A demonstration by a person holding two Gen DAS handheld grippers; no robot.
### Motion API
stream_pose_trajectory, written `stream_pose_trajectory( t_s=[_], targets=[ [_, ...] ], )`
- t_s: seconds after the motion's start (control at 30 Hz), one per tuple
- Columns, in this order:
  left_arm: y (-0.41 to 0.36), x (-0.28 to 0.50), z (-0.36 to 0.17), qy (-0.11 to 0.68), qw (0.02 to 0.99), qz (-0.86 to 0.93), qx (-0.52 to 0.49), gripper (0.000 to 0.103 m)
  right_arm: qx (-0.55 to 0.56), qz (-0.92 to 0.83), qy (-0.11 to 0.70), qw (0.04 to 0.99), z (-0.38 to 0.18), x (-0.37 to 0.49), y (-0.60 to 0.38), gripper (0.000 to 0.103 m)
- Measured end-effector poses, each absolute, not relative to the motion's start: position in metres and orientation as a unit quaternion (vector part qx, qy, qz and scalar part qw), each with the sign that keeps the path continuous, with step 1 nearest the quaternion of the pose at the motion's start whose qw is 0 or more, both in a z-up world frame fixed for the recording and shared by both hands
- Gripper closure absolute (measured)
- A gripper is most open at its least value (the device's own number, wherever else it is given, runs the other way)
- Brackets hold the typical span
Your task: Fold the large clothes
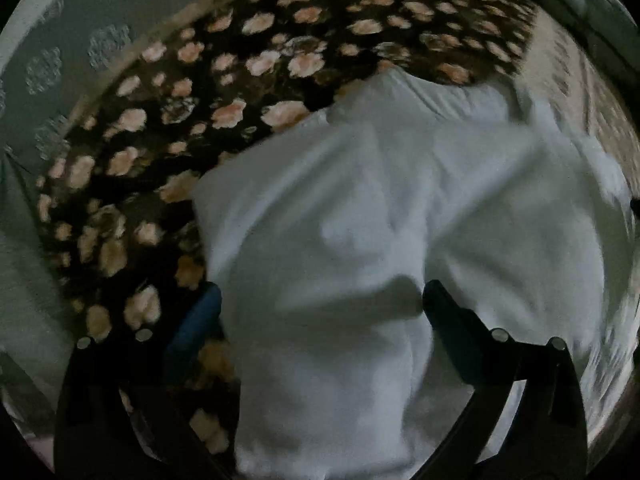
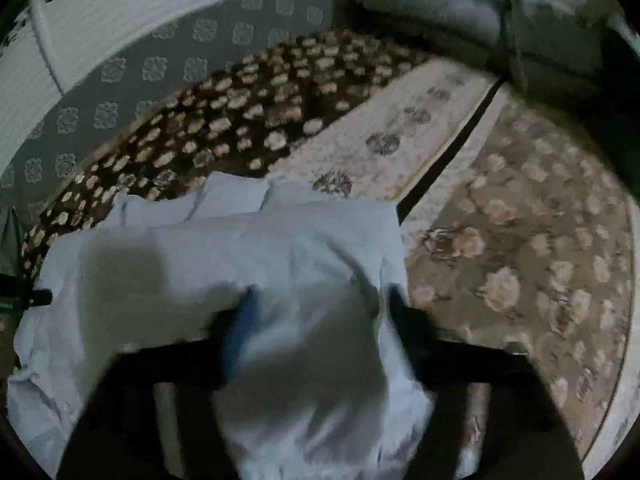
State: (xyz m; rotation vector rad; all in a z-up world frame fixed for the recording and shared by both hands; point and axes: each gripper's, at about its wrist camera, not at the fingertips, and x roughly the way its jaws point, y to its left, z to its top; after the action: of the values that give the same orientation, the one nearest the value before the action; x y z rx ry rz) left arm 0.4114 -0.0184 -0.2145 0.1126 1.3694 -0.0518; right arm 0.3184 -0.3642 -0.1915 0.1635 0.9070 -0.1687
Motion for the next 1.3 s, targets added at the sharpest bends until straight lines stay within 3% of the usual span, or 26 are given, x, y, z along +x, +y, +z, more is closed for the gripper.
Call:
stream_pose_trajectory(
  t_s=[0.17,0.33,0.67,1.3],
  targets=[
    [-0.028,0.366,-0.219,0.626,0.773,-0.052,0.089,0.003,0.085,-0.071,0.455,0.884,-0.222,0.286,-0.355,0.020],
    [-0.015,0.363,-0.223,0.647,0.759,-0.032,0.056,0.003,0.185,-0.103,0.449,0.868,-0.226,0.260,-0.390,0.017],
    [0.013,0.274,-0.197,0.614,0.786,-0.018,0.064,0.003,0.150,-0.186,0.476,0.847,-0.232,0.169,-0.421,0.017],
    [0.044,0.179,-0.181,0.596,0.803,-0.014,0.021,0.004,0.142,-0.197,0.479,0.843,-0.240,0.098,-0.399,0.017]
  ],
)
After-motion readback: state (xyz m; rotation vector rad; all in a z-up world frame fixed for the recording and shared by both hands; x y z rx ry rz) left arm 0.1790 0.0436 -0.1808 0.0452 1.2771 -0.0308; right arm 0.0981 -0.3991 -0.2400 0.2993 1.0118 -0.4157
